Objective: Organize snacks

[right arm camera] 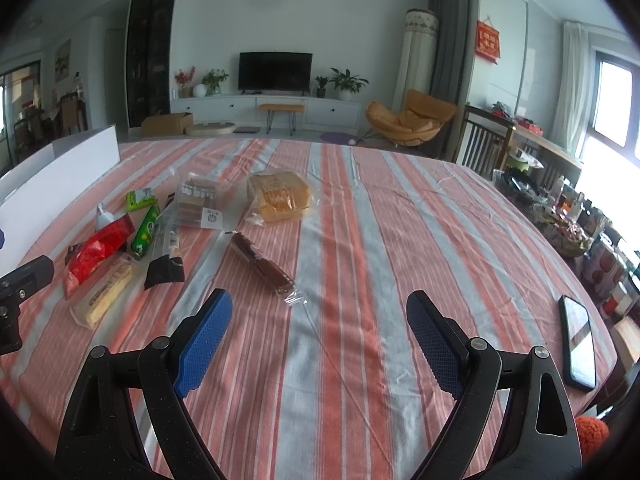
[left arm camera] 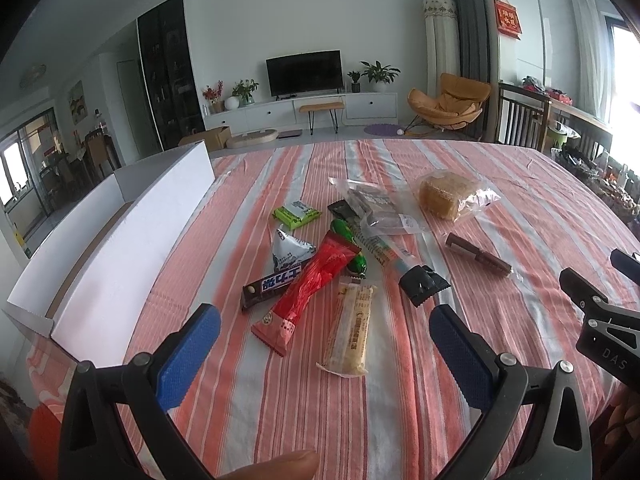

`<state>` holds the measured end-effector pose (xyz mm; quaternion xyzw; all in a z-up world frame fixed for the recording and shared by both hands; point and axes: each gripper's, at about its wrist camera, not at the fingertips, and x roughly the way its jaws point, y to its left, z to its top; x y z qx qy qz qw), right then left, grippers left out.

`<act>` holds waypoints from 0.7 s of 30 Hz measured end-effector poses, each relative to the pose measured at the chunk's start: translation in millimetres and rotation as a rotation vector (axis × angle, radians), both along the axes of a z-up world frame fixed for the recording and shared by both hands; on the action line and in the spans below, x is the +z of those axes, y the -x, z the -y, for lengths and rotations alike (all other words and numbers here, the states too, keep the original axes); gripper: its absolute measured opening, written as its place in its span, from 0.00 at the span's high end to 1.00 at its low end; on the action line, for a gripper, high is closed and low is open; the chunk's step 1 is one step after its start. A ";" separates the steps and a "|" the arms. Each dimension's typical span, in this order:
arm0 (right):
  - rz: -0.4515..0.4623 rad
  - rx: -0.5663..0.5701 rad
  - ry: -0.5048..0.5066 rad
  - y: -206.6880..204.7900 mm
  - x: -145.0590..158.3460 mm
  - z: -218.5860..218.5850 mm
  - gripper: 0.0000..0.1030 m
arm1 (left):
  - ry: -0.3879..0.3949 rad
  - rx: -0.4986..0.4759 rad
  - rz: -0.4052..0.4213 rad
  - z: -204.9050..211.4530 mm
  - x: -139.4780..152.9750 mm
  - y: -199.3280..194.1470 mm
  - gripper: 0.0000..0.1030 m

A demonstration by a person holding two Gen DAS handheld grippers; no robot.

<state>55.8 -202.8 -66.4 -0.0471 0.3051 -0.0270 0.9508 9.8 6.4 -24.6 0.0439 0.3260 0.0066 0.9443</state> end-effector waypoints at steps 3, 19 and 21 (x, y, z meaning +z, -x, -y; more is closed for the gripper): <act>-0.004 0.000 0.001 0.5 -0.9 0.4 0.12 | 0.002 0.002 -0.006 -0.6 -1.6 -1.0 0.00; -0.007 0.000 0.001 0.1 -0.8 -0.1 0.11 | 0.004 0.007 -0.011 -2.4 -3.5 -2.5 0.00; -0.007 0.000 0.001 0.0 -0.7 -0.2 0.11 | 0.004 0.007 -0.011 -2.4 -3.6 -2.6 0.00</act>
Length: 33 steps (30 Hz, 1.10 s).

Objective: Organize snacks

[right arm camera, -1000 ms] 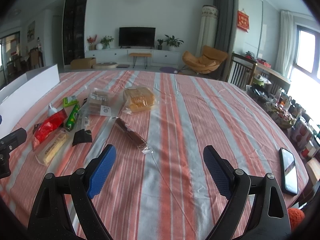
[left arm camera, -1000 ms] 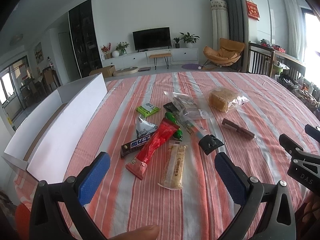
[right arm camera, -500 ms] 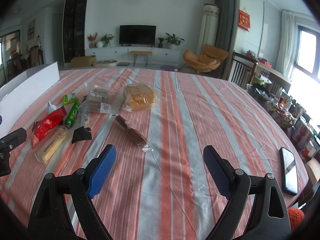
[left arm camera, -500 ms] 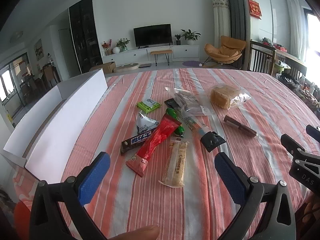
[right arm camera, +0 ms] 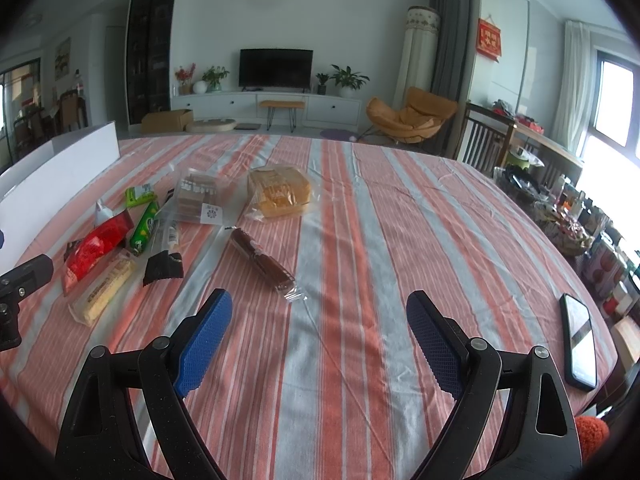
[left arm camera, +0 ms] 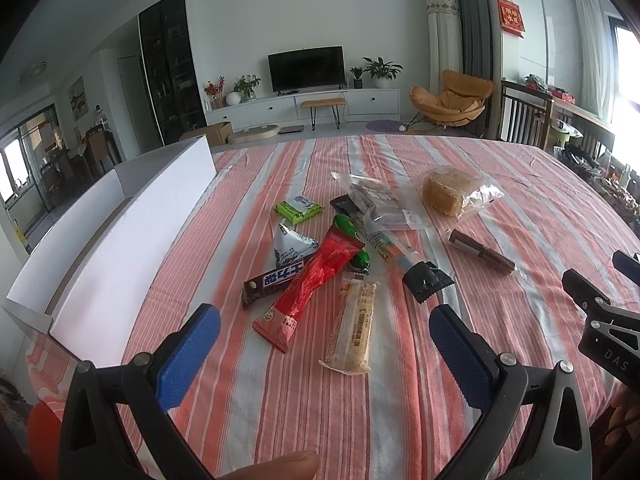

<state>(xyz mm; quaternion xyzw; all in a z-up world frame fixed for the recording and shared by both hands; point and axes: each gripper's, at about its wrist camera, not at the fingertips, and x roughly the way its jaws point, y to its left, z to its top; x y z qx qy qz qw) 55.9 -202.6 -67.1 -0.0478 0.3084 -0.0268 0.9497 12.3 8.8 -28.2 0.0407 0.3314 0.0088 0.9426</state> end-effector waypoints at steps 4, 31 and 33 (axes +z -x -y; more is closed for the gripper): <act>-0.003 0.001 0.000 -0.7 -2.3 -1.5 0.11 | 0.000 0.001 -0.002 -0.5 -0.9 -0.6 0.00; -0.032 -0.003 0.000 -6.2 -8.5 -0.5 0.11 | 0.008 0.009 -0.032 -3.6 -9.5 -6.2 0.00; -0.040 -0.006 0.000 -6.6 -9.8 0.7 0.12 | 0.011 0.012 -0.039 -4.6 -11.2 -7.0 0.00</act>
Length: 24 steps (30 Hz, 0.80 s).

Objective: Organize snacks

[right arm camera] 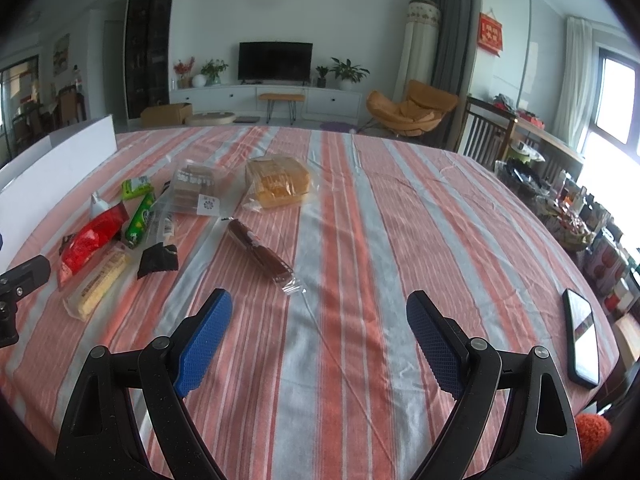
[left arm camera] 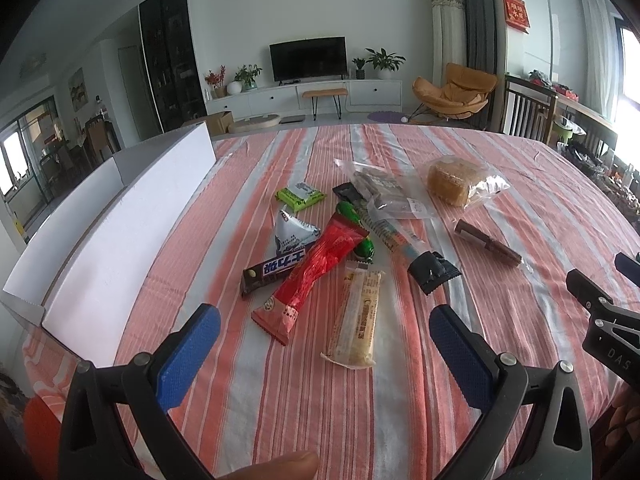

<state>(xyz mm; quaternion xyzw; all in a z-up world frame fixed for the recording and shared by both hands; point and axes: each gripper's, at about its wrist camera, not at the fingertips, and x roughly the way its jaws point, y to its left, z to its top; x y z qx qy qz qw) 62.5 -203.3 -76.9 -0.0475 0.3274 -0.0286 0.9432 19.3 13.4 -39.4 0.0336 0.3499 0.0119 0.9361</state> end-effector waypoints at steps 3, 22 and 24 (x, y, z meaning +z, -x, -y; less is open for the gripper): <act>-0.008 -0.002 -0.001 -0.4 -1.2 1.2 0.12 | 0.004 0.005 -0.011 -1.5 -2.5 -1.9 0.00; -0.180 -0.136 -0.079 -24.0 -24.8 42.8 0.12 | 0.104 0.064 -0.212 -26.5 -43.4 -24.4 0.00; -0.196 -0.149 -0.090 -25.3 -26.9 46.7 0.12 | 0.114 0.071 -0.235 -28.9 -49.5 -27.2 0.00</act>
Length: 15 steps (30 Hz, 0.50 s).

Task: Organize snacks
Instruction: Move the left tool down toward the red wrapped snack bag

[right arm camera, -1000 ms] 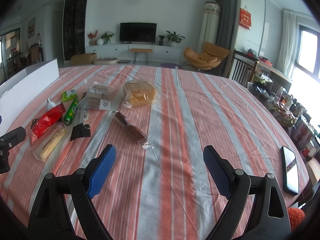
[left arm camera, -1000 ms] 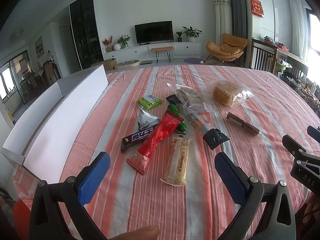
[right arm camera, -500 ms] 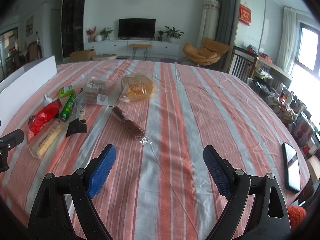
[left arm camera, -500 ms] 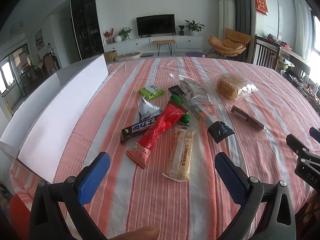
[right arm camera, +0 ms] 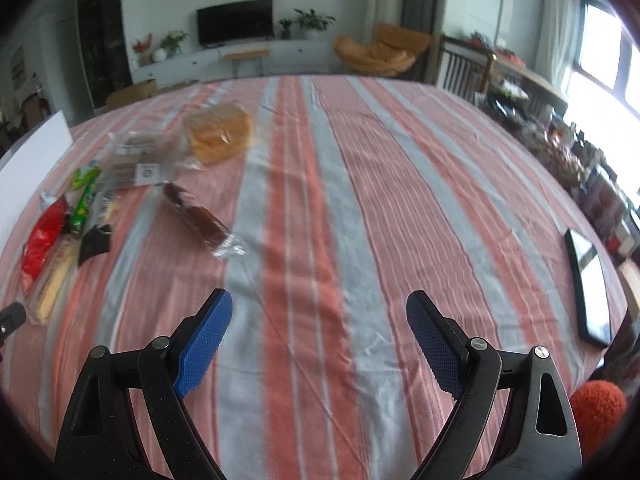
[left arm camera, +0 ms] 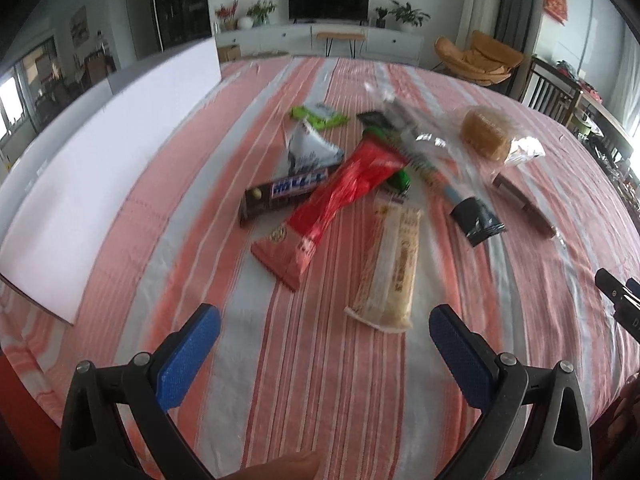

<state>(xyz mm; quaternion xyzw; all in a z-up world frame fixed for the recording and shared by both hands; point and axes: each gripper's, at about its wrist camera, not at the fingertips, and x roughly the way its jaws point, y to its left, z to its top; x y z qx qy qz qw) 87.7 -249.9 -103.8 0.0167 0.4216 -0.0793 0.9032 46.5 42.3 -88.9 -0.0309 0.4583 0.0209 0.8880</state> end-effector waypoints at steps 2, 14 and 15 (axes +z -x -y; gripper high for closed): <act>-0.009 -0.008 -0.007 -0.3 -2.0 3.6 0.12 | 0.004 0.006 -0.018 -2.0 -3.9 -1.3 0.00; -0.018 -0.008 -0.007 -4.1 -4.9 4.5 0.12 | 0.021 0.017 -0.064 -7.9 -13.1 -4.9 0.00; -0.017 -0.009 -0.009 -6.2 -5.2 5.9 0.12 | 0.023 0.018 -0.069 -8.5 -14.0 -5.6 0.00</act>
